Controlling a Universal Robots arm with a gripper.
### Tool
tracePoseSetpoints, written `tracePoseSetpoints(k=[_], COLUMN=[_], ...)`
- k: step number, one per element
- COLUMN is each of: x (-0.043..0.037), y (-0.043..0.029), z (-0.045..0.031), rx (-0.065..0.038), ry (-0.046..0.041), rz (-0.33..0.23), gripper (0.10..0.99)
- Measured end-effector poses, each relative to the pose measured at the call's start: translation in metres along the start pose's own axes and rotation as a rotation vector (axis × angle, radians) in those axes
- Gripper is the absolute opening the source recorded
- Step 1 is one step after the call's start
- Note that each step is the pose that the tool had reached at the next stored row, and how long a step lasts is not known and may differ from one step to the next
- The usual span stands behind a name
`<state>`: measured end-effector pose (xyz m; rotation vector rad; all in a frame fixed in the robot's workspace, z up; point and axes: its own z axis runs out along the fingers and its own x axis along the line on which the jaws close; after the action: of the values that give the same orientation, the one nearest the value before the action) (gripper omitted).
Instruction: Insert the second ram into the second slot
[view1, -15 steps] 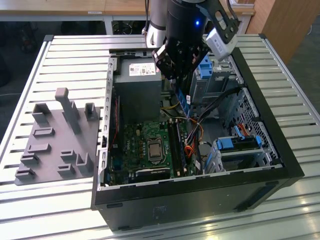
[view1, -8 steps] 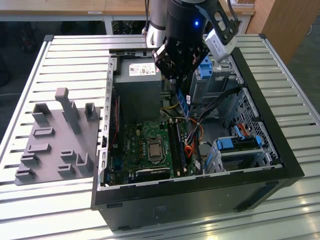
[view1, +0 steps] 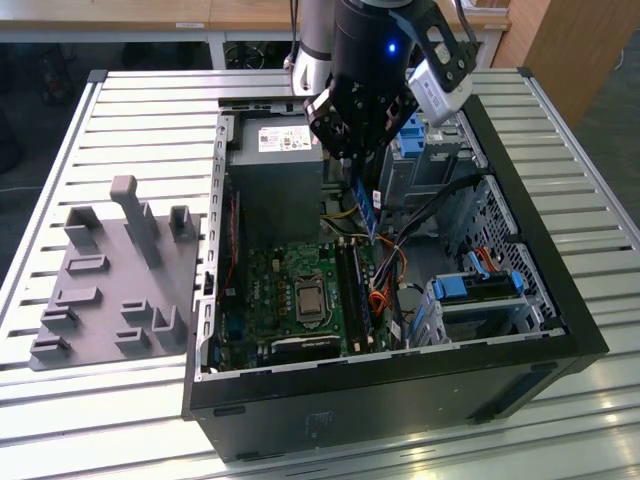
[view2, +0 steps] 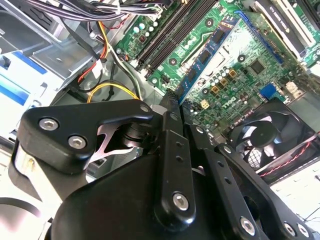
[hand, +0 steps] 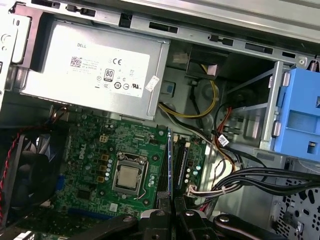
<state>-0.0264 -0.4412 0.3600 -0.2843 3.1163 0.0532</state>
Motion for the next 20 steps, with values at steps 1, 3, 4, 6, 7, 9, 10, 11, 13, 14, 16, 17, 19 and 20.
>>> tracePoseSetpoints(k=[1, 3, 4, 6, 7, 9, 10, 11, 13, 14, 16, 17, 19, 20], x=[0.0000, 0.0000, 0.0000, 0.0000, 0.0000, 0.0000, 0.0000, 0.0000, 0.0000, 0.0000, 0.0001, 0.0001, 0.0001, 0.0002], y=[0.0000, 0.0000, 0.0000, 0.0000, 0.0000, 0.0000, 0.0000, 0.0000, -0.0001, -0.0001, -0.0001, -0.0001, -0.0003, -0.0004], z=[0.0001, 0.0003, 0.0004, 0.0007, 0.0008, 0.0011, 0.0012, 0.0015, 0.0021, 0.0032, 0.0036, 0.0038, 0.0079, 0.0107], rx=[0.000, 0.000, 0.000, 0.000, 0.000, 0.000, 0.000, 0.000, 0.000, 0.000, 0.000, 0.000, 0.001, 0.001], ry=[-0.0001, -0.0003, -0.0003, -0.0005, -0.0006, -0.0007, -0.0007, -0.0008, -0.0008, -0.0008, -0.0008, -0.0009, -0.0012, -0.0015], rz=[0.003, 0.008, 0.010, 0.015, 0.017, 0.020, 0.021, 0.022, 0.023, 0.025, 0.026, 0.026, 0.036, 0.045], gripper=[0.137, 0.137, 0.137, 0.137, 0.137, 0.137, 0.137, 0.137, 0.137, 0.137, 0.137, 0.137, 0.137, 0.137])
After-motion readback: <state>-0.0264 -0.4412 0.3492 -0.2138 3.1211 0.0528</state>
